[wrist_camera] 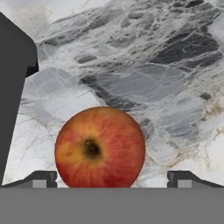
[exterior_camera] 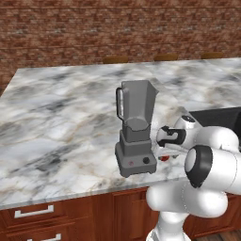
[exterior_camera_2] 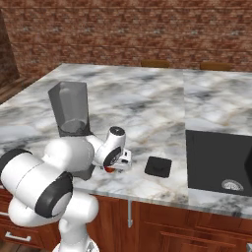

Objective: Open the blender lid, put the apple in the blender, close the lid, and start the blender.

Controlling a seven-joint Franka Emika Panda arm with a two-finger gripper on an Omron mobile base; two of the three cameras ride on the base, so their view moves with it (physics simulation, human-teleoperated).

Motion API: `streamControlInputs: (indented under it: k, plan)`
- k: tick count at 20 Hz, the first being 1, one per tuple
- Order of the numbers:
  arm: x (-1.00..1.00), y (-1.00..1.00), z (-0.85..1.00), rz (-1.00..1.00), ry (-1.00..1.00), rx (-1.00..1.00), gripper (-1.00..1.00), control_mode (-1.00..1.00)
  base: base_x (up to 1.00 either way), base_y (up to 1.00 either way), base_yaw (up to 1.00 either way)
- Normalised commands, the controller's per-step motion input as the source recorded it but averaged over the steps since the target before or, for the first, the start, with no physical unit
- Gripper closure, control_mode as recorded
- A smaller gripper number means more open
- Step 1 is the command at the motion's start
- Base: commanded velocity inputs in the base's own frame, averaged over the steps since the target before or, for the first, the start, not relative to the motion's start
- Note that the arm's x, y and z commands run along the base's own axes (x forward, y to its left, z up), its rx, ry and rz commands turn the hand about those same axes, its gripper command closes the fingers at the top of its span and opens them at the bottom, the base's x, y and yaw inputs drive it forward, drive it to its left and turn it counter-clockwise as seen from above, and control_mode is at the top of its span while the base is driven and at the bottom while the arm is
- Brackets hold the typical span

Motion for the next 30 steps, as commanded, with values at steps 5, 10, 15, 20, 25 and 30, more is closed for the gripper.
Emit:
streamControlInputs:
  k: [5, 10, 15, 20, 25, 30]
  plan:
    - [0.28, 0.14, -0.07, 0.02, 0.00, 0.00, -1.00, -1.00, 0.00, 0.00, 0.00]
    - [0.03, 0.14, -0.20, 0.04, 0.00, 0.00, -1.00, -1.00, 0.00, 0.00, 0.00]
    - [-0.15, 0.17, -0.49, 0.04, 0.00, 0.00, 1.00, -1.00, 0.00, 0.00, 0.00]
    - [-0.36, 0.02, 0.49, 0.08, -0.04, 0.00, 1.00, -1.00, 0.00, 0.00, 0.00]
    - [-0.45, 0.00, 1.00, 0.07, -0.18, 0.00, 1.00, -1.00, 0.00, 0.00, 0.00]
    - [-0.25, 0.00, 1.00, 0.02, -0.17, -0.02, 1.00, -1.00, 0.00, 0.00, 0.00]
